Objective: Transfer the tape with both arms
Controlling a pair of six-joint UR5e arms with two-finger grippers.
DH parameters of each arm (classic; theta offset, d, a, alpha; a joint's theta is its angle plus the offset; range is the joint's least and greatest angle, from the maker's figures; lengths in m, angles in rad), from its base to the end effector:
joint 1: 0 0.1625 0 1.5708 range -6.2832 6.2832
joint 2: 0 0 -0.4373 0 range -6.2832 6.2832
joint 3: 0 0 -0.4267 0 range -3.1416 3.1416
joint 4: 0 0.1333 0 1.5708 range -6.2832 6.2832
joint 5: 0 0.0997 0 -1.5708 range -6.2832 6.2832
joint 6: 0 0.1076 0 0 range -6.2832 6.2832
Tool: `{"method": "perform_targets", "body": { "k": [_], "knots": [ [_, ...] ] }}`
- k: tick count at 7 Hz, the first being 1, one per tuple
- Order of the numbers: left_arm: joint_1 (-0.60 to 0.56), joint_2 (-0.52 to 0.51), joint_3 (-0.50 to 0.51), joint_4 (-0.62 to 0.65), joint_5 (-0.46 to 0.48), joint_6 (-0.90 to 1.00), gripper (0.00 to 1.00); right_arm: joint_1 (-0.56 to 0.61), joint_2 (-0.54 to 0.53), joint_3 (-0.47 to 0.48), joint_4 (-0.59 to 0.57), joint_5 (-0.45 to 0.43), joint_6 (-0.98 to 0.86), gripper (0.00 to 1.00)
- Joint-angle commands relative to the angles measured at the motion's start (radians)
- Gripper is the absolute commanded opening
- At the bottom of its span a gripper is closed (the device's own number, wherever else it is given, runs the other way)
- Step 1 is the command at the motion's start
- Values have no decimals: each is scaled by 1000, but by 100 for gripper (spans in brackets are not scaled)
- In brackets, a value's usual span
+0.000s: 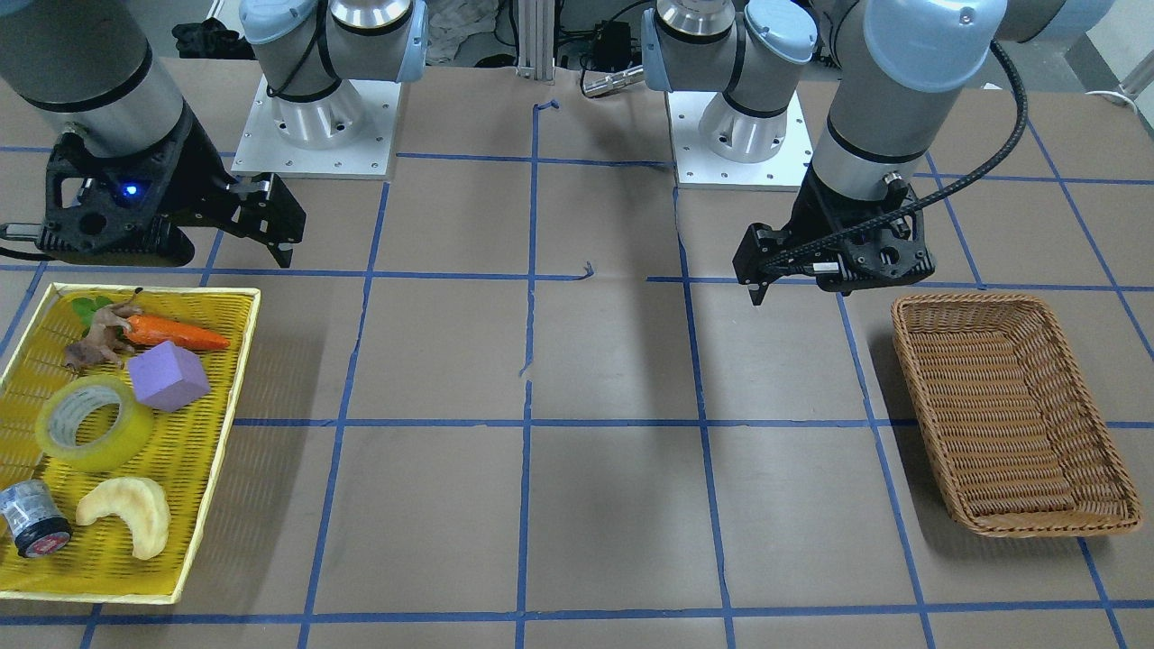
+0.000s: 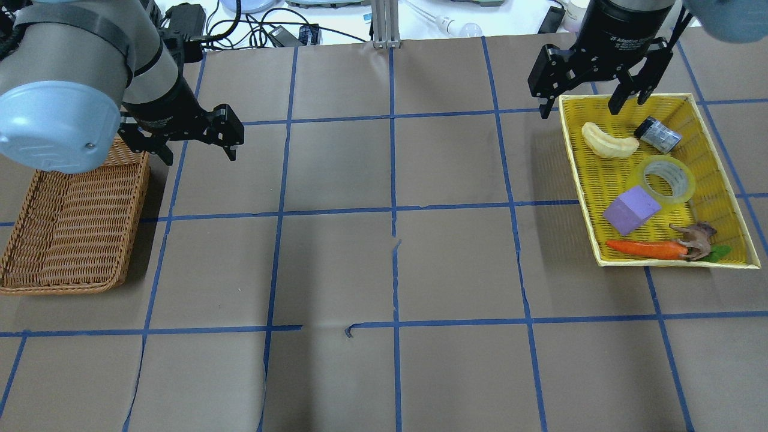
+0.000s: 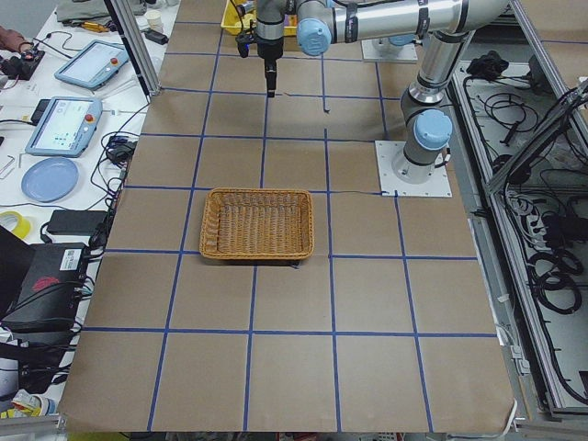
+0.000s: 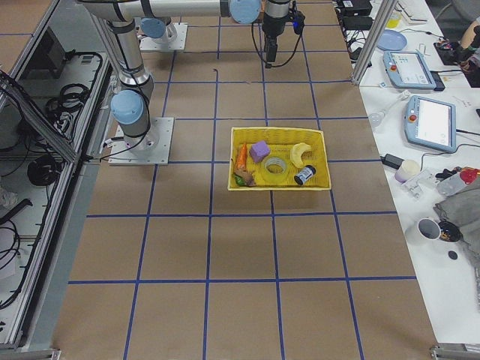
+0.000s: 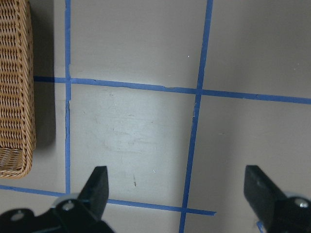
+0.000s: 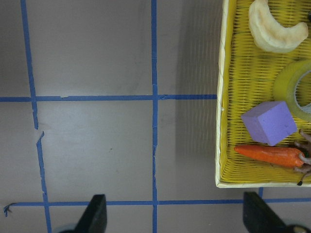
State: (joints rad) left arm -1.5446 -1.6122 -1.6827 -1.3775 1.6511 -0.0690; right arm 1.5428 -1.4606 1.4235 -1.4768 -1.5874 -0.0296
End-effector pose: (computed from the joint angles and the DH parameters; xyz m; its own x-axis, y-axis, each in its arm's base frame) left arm -0.1104 -0.5468 0.4311 -0.9922 -0.0981 -0.0772 -0.0948 0.9945 -0.0454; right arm 0.1156 -0.5714 0.4999 -0.9999 -0.0025 0.0149 -0.0016 0.9984 0.0573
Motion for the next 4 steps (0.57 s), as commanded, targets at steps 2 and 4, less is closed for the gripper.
{"method": "perform_targets", "body": {
  "k": [2,4],
  "knots": [
    [0,-2,0,0,1,0,100,0,2,0,0,-3,0,100],
    [0,-2,0,0,3,0,100,0,3,0,-11,-2,-1,100]
  ]
}}
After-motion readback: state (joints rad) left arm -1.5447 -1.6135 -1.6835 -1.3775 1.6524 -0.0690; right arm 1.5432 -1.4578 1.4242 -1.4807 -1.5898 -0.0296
